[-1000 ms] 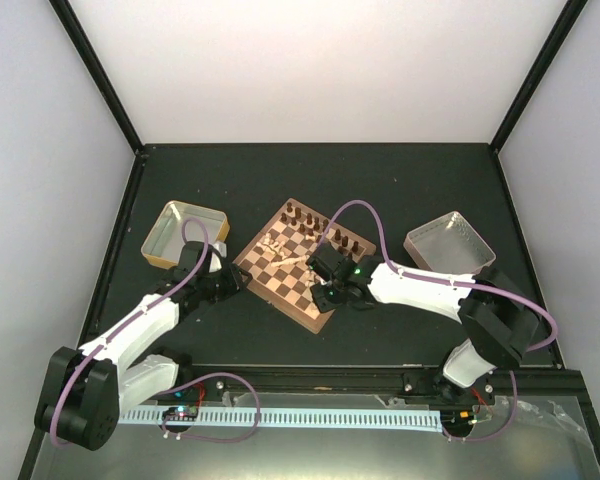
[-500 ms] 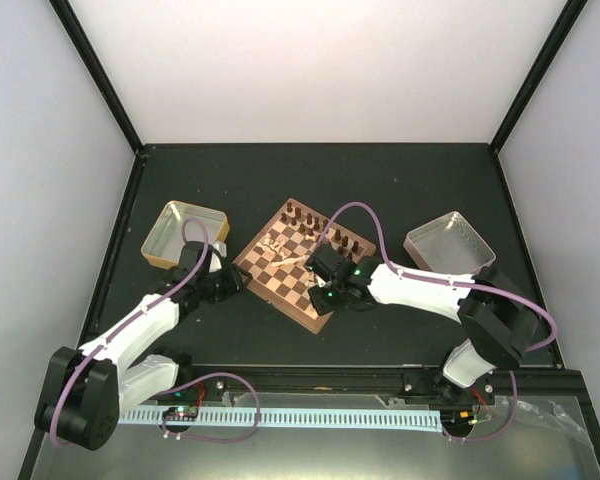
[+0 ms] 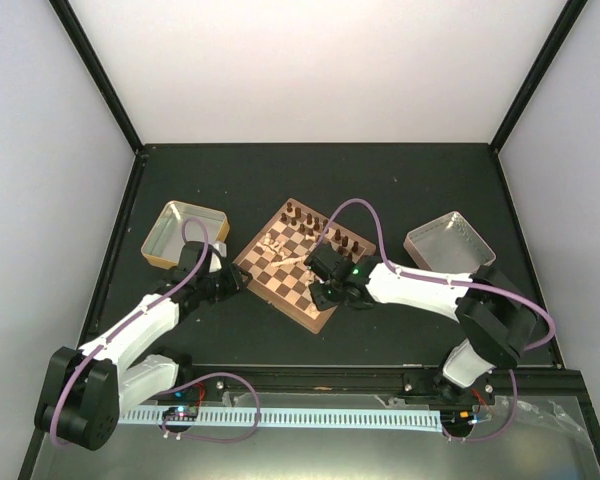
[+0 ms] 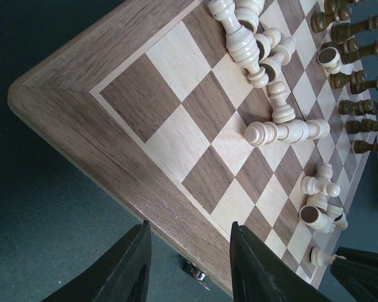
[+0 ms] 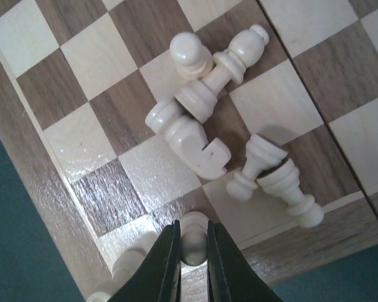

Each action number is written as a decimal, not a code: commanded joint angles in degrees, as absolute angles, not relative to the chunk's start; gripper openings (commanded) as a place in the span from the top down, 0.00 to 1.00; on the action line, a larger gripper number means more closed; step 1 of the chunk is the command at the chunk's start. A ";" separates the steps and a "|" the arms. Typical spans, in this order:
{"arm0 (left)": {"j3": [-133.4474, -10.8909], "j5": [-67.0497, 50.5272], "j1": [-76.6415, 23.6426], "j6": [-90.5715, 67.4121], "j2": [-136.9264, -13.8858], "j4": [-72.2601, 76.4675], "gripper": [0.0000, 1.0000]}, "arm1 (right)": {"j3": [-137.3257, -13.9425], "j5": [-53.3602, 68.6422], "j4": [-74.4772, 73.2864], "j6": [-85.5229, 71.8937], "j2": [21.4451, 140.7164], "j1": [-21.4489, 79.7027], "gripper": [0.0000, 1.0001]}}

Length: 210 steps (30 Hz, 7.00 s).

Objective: Set up the chess pieces on the board
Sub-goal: Place the chess piece on the chessboard, then pick up the chess piece from the chessboard, then place the chess piece on the chessboard, then pick up the chess piece from the chessboard.

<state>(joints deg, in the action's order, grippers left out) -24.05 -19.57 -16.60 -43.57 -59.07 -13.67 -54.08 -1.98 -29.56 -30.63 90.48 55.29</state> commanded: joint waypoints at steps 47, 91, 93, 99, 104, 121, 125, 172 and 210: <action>-25.07 -20.03 -16.87 -42.71 -57.60 -13.98 0.60 | -58.42 -3.54 -37.12 -29.07 89.00 55.55 0.61; -27.22 -6.24 -16.87 -35.22 -35.87 -15.62 0.40 | -78.37 -4.92 -39.51 -24.17 108.58 52.03 0.88; -27.18 -5.84 -16.87 -34.82 -35.08 -15.79 0.40 | -78.52 -5.32 -39.95 -24.21 109.06 52.03 0.83; -26.58 -4.97 -16.89 -34.64 -33.32 -15.62 0.40 | -78.66 -4.27 -40.12 -23.65 110.71 52.02 0.81; -26.37 -4.70 -16.88 -34.63 -32.32 -15.20 0.40 | -78.15 -5.85 -38.74 -23.47 109.49 52.03 0.90; -25.69 -3.97 -16.88 -34.90 -32.24 -14.24 0.40 | -71.97 -1.34 -39.81 -22.87 101.36 55.18 0.91; -25.32 -4.13 -16.87 -35.37 -32.83 -13.66 0.40 | -70.85 -0.07 -40.16 -22.52 102.26 56.68 0.91; -24.96 -5.00 -16.87 -34.33 -34.12 -13.43 0.39 | -70.76 -9.52 -39.55 -31.34 95.12 52.71 0.68; -25.14 -6.91 -16.88 -35.33 -35.62 -13.15 0.39 | -74.23 -4.05 -35.36 -33.43 108.95 48.65 0.88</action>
<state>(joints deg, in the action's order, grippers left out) -24.80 -5.80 -16.62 -35.14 -36.01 -14.11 -73.28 -1.32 -36.10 -33.08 107.92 48.82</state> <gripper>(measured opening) 0.611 0.156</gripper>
